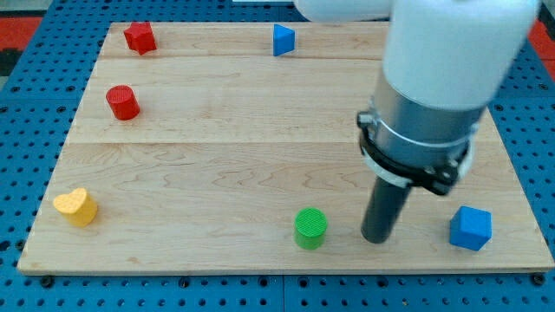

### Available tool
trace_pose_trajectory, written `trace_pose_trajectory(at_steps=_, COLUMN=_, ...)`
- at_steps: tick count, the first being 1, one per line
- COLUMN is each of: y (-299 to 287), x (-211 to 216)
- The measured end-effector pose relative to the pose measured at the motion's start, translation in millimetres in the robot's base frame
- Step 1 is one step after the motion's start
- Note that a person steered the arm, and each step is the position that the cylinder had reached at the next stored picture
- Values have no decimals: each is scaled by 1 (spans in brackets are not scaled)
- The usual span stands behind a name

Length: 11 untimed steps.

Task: Push green circle up a bit

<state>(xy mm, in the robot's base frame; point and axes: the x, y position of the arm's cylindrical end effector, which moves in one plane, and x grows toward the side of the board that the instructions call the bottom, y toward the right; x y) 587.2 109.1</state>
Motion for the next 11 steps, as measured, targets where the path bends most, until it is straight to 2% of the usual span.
trace_pose_trajectory(at_steps=2, y=-13, x=31)
trace_pose_trajectory(at_steps=3, y=-24, x=31)
trace_pose_trajectory(at_steps=4, y=-62, x=31)
trace_pose_trajectory(at_steps=6, y=-75, x=31)
trace_pose_trajectory(at_steps=8, y=-75, x=-17)
trace_pose_trajectory(at_steps=9, y=-56, x=-2)
trace_pose_trajectory(at_steps=10, y=30, x=24)
trace_pose_trajectory(at_steps=11, y=112, x=29)
